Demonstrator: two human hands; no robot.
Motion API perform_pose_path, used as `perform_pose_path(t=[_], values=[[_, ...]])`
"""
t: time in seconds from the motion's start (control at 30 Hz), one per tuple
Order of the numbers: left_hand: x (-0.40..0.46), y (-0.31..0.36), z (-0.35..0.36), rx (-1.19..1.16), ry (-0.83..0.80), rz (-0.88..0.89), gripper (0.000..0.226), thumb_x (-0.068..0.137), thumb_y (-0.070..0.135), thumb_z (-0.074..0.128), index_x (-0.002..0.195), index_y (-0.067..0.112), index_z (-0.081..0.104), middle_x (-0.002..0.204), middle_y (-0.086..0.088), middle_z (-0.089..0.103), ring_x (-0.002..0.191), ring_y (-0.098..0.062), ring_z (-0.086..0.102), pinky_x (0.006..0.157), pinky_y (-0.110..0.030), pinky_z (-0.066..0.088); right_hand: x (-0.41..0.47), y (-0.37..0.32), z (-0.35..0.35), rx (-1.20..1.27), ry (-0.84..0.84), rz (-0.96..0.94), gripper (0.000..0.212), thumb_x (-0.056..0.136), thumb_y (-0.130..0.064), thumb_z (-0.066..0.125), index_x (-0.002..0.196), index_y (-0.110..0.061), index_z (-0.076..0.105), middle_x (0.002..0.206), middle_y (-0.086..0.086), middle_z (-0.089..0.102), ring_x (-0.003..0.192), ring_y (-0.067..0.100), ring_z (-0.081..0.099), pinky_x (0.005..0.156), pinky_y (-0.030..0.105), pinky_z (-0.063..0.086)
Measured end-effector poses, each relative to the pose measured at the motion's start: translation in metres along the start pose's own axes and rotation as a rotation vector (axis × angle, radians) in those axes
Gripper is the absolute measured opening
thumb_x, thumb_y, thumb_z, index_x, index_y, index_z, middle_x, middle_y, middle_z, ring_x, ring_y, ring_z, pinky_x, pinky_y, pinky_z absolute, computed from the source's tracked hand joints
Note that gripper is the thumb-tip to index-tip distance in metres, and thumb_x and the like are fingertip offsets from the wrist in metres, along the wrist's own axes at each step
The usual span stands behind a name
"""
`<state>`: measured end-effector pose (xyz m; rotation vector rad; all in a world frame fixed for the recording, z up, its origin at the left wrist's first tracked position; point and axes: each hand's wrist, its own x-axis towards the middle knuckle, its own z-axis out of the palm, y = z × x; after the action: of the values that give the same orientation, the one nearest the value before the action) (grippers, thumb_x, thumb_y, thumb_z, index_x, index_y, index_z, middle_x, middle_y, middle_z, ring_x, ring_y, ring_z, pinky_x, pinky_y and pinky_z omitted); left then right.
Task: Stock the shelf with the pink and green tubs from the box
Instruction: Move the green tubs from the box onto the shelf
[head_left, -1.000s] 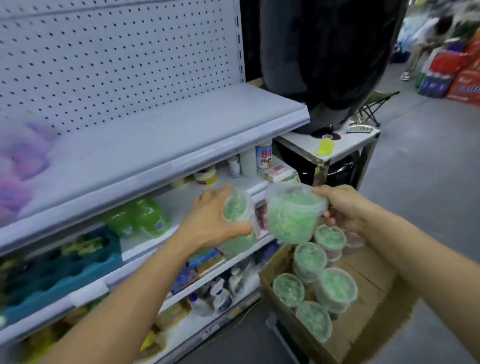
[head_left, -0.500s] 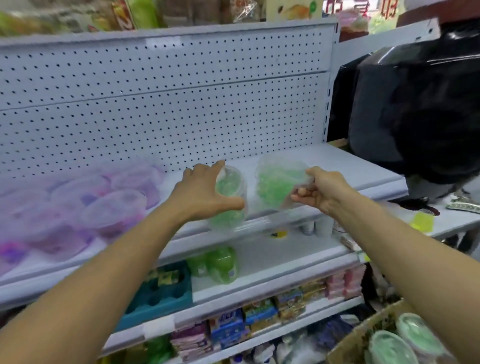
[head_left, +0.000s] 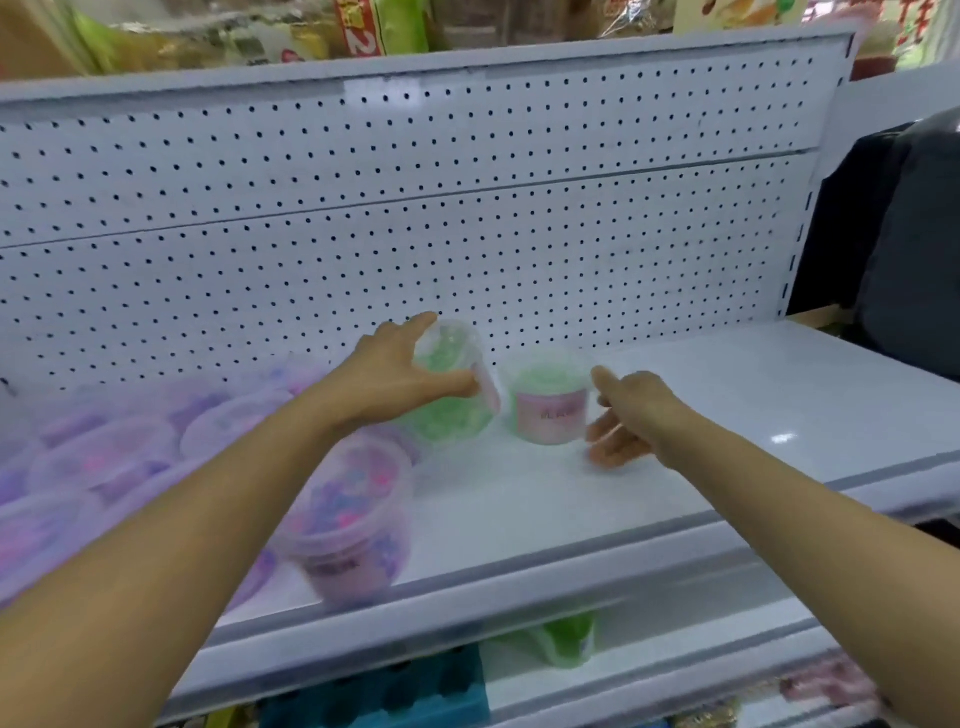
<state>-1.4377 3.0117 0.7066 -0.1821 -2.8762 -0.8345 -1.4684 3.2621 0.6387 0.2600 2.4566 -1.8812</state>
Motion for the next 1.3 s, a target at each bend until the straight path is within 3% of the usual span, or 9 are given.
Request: perform_pose_path(t=[0.1, 0.23, 0.33, 0.63, 0.77, 0.87, 1.07, 1.2, 1.3], values=[[0.010, -0.007, -0.007, -0.111, -0.010, 0.007, 0.099, 0.059, 0.066, 0.067, 0.145, 0.045, 0.024, 0.150, 0.004, 0.030, 0.135, -0.019, 0.033, 0.096, -0.035, 0.035, 0.018, 0.004, -0.007, -0.299, 0.256, -0.435, 0.030, 0.089, -0.048, 0.050, 0.088, -0.018, 0.054, 0.087, -0.002, 0.063, 0.077, 0.020, 0.062, 0.076, 0.041, 0.050], [0.023, -0.012, -0.019, -0.189, 0.025, 0.030, 0.092, 0.070, 0.055, 0.073, 0.147, 0.040, 0.025, 0.153, 0.004, 0.028, 0.134, -0.017, 0.036, 0.094, -0.031, 0.034, 0.035, 0.008, 0.012, -0.409, -0.081, -0.684, 0.023, 0.081, -0.037, 0.071, 0.103, -0.036, 0.064, 0.115, -0.016, 0.051, 0.116, 0.011, 0.038, 0.095, 0.027, 0.036], [0.034, -0.016, -0.034, -0.234, 0.067, -0.001, 0.090, 0.072, 0.055, 0.071, 0.147, 0.039, 0.025, 0.152, 0.003, 0.030, 0.125, -0.015, 0.041, 0.091, -0.032, 0.034, 0.055, 0.001, 0.030, -0.470, -0.072, -0.708, 0.026, 0.082, -0.035, 0.069, 0.107, -0.032, 0.063, 0.117, -0.012, 0.053, 0.121, 0.014, 0.036, 0.100, 0.028, 0.032], [0.058, -0.030, -0.055, -0.283, 0.119, -0.090, 0.090, 0.071, 0.057, 0.070, 0.146, 0.032, 0.027, 0.150, 0.000, 0.033, 0.117, -0.016, 0.043, 0.089, -0.033, 0.034, 0.106, -0.039, 0.076, -0.661, -0.077, -0.561, 0.025, 0.091, -0.039, 0.056, 0.106, -0.023, 0.046, 0.097, 0.000, 0.053, 0.070, 0.019, 0.049, 0.061, 0.032, 0.039], [0.066, -0.029, -0.050, -0.302, 0.072, -0.116, 0.092, 0.064, 0.060, 0.072, 0.142, 0.034, 0.033, 0.146, 0.001, 0.038, 0.116, -0.017, 0.046, 0.091, -0.033, 0.035, 0.122, -0.048, 0.066, -0.675, -0.223, -0.525, 0.024, 0.092, -0.044, 0.048, 0.106, -0.023, 0.050, 0.104, 0.004, 0.057, 0.077, 0.019, 0.055, 0.071, 0.034, 0.045], [0.072, -0.020, -0.044, -0.306, -0.002, -0.067, 0.093, 0.054, 0.057, 0.075, 0.137, 0.039, 0.039, 0.140, 0.007, 0.041, 0.118, -0.014, 0.046, 0.095, -0.032, 0.035, 0.114, -0.067, 0.045, -0.370, -0.174, -0.510, 0.030, 0.093, -0.046, 0.045, 0.102, -0.020, 0.058, 0.107, 0.001, 0.056, 0.096, 0.022, 0.058, 0.091, 0.042, 0.048], [0.087, 0.032, -0.011, -0.239, -0.205, 0.205, 0.108, 0.049, 0.041, 0.084, 0.142, 0.041, 0.030, 0.140, 0.014, 0.040, 0.129, 0.000, 0.038, 0.093, -0.016, 0.038, 0.089, -0.100, -0.011, 0.026, -0.660, -0.060, 0.091, 0.070, -0.082, 0.044, 0.123, -0.010, 0.058, 0.117, 0.017, 0.064, 0.095, 0.035, 0.068, 0.078, 0.045, 0.055], [0.103, 0.063, 0.021, -0.193, -0.266, 0.300, 0.106, 0.055, 0.032, 0.086, 0.143, 0.043, 0.026, 0.140, 0.018, 0.040, 0.130, 0.005, 0.036, 0.102, -0.021, 0.037, 0.091, -0.086, -0.040, 0.024, -0.622, -0.038, 0.060, 0.081, -0.063, 0.054, 0.116, -0.015, 0.065, 0.123, 0.017, 0.060, 0.101, 0.037, 0.063, 0.084, 0.050, 0.054], [0.116, 0.068, 0.034, -0.121, -0.218, 0.286, 0.109, 0.059, 0.044, 0.087, 0.146, 0.044, 0.021, 0.150, 0.021, 0.026, 0.138, 0.002, 0.024, 0.112, -0.030, 0.027, 0.099, -0.060, -0.058, 0.111, -0.390, 0.053, 0.049, 0.086, -0.049, 0.052, 0.114, -0.010, 0.061, 0.111, 0.016, 0.056, 0.088, 0.035, 0.061, 0.069, 0.046, 0.057]])
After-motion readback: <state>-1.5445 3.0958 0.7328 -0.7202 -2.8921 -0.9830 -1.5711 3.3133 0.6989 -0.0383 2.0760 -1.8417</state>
